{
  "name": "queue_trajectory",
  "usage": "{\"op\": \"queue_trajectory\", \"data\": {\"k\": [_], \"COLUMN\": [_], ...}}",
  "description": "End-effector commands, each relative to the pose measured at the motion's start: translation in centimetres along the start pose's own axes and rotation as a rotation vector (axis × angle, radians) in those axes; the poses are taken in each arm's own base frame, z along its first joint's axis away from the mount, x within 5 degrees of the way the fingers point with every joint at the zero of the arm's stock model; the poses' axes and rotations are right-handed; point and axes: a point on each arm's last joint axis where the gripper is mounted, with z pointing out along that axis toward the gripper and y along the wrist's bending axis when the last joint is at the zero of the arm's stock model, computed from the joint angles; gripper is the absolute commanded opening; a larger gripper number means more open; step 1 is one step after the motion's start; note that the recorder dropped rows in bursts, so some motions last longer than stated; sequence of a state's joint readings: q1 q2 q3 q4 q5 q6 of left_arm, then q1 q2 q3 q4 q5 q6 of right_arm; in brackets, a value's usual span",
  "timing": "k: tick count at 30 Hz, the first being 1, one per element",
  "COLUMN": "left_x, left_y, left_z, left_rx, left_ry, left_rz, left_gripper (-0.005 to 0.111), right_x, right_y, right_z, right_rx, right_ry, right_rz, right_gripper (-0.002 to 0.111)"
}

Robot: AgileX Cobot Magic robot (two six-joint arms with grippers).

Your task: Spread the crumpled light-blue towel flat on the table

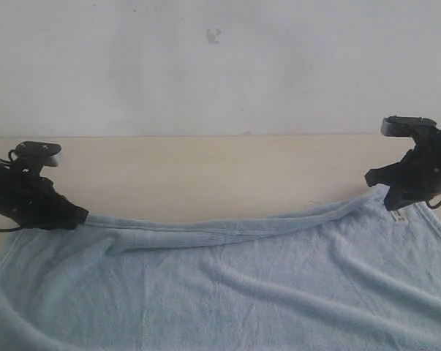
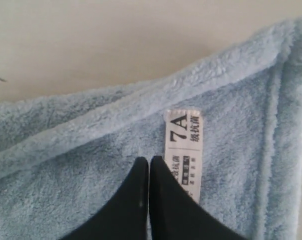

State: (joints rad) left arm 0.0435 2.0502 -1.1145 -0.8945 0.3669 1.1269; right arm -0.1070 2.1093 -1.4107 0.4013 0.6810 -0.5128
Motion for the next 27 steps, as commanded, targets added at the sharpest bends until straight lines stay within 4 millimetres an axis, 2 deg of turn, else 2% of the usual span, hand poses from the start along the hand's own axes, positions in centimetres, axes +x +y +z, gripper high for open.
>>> {"op": "queue_trajectory", "data": {"k": [1,5,12,15,19,27], "left_x": [0.5,0.8,0.7,-0.2,-1.7,-0.9], "left_y": [1.6,2.6,2.9,2.8,2.6,2.1], "left_z": [-0.3,-0.6,-0.7,-2.1,-4.4,-3.4], "left_rx": [-0.047,-0.068,-0.086,-0.104,-0.13,-0.058], "left_ry": [0.002,0.006,-0.007,-0.054,-0.14,-0.08], "left_rz": [-0.075,-0.13,-0.146,-0.173,-0.186,-0.202], "left_gripper": [0.004,0.004,0.004,0.004,0.004,0.004], "right_x": [0.2,-0.1,-0.3,0.2,0.2,0.9], "right_y": [-1.0,-1.3,-1.3,-1.6,-1.7,-2.2], "right_z": [-0.1,-0.1,-0.2,1.2,1.5,3.0], "right_rx": [0.093,0.127,0.136,0.133,0.135,0.148], "right_ry": [0.012,-0.02,-0.039,-0.005,-0.01,0.028], "right_rz": [0.018,0.008,0.005,0.007,0.009,-0.01], "right_gripper": [0.0,0.0,0.0,0.0,0.0,0.0]}}
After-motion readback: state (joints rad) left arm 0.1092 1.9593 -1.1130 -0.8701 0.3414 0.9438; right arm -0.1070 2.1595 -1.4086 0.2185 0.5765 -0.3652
